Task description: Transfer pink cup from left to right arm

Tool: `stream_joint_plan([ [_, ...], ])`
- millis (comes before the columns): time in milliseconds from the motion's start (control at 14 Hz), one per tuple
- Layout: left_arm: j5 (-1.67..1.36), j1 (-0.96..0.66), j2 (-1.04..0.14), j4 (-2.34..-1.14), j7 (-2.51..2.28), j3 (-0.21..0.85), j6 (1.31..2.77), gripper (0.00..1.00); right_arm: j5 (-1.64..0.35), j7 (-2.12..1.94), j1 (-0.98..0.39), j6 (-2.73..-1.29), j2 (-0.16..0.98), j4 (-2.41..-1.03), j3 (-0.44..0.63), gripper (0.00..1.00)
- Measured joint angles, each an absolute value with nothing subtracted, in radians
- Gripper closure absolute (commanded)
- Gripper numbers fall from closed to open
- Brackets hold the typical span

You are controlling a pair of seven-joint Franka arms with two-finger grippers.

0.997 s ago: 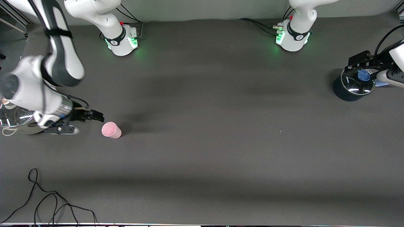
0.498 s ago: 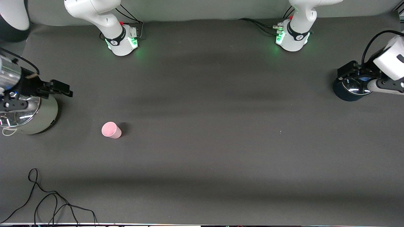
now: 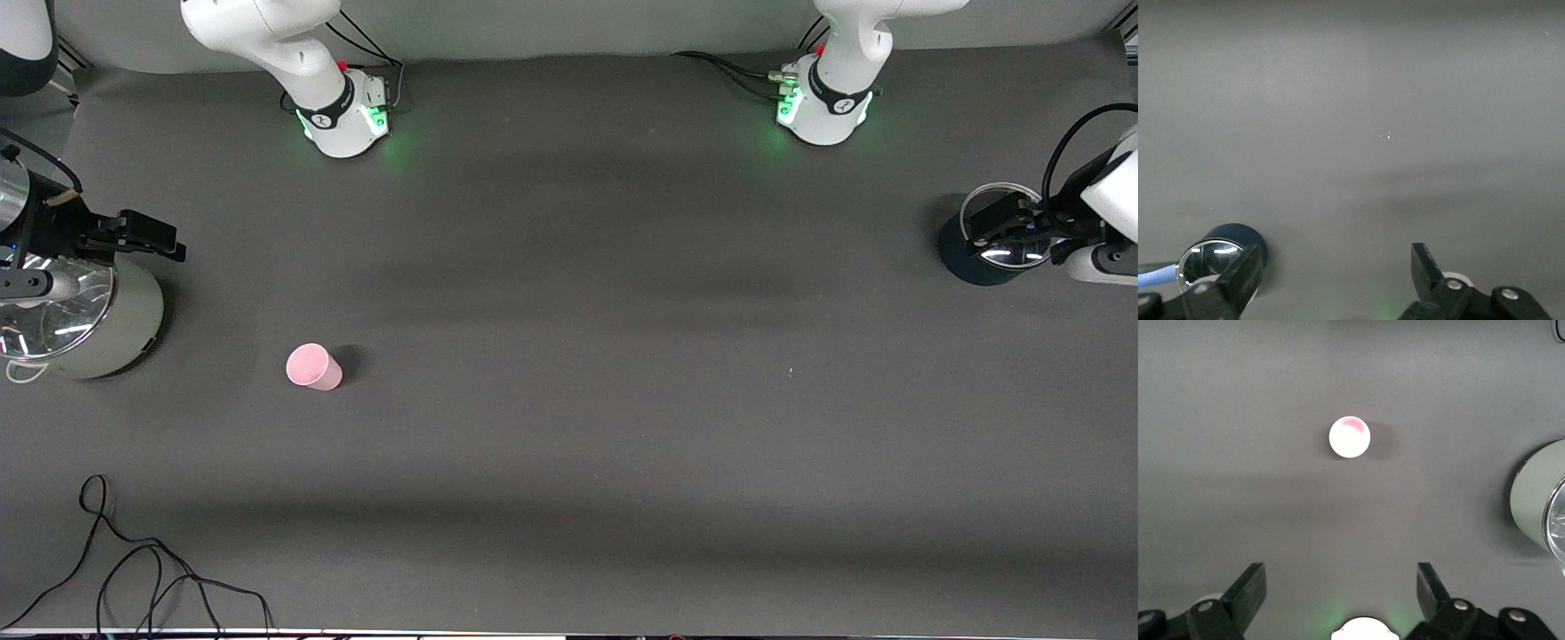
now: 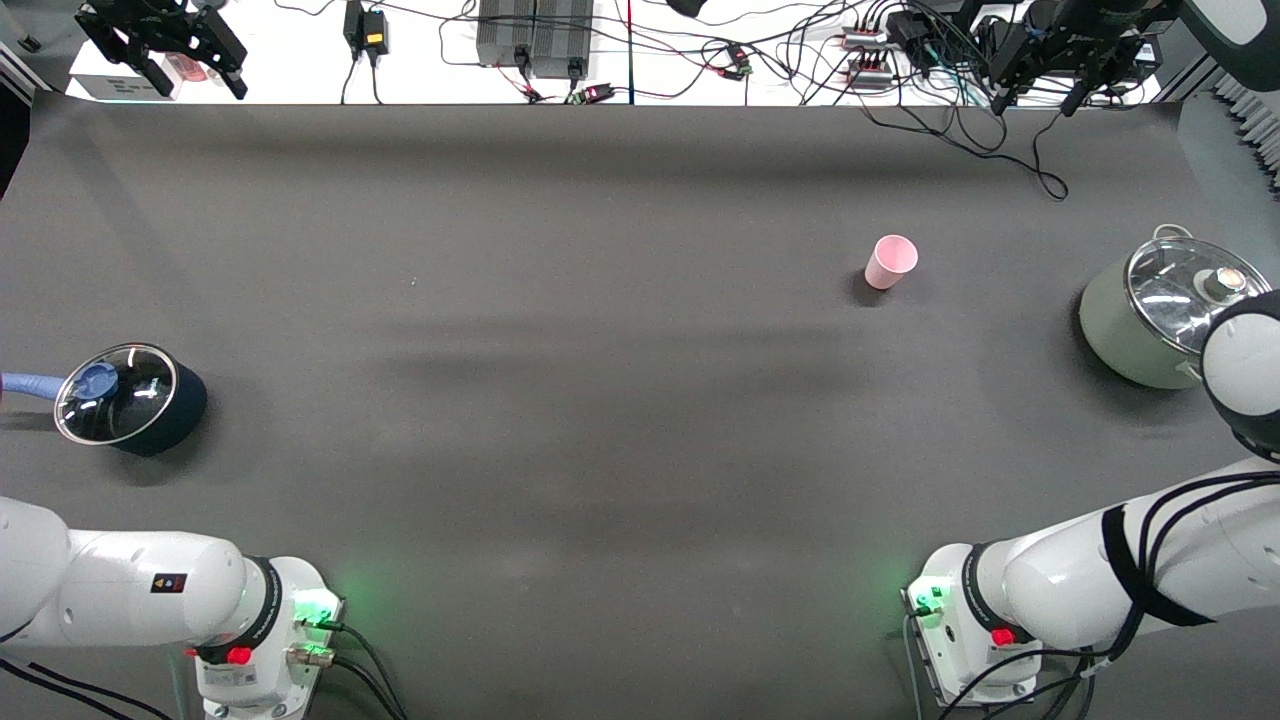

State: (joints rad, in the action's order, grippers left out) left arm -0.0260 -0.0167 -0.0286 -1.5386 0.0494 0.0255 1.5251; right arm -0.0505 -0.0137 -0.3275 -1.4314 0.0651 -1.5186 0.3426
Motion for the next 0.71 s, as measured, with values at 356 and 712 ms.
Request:
stream_joint_plan([
  [356,-0.023,-0.026,-0.030,-1.562,0.041,0.027,1.526,0.01,-0.050,-0.014,-0.329,-1.431,0.068,-1.517,0.343,0.00],
  [712,-0.023,-0.068,-0.030,-1.564,0.041,-0.014,1.527,0.01,-0.050,-0.014,-0.221,-1.427,0.068,-1.516,0.255,0.00],
])
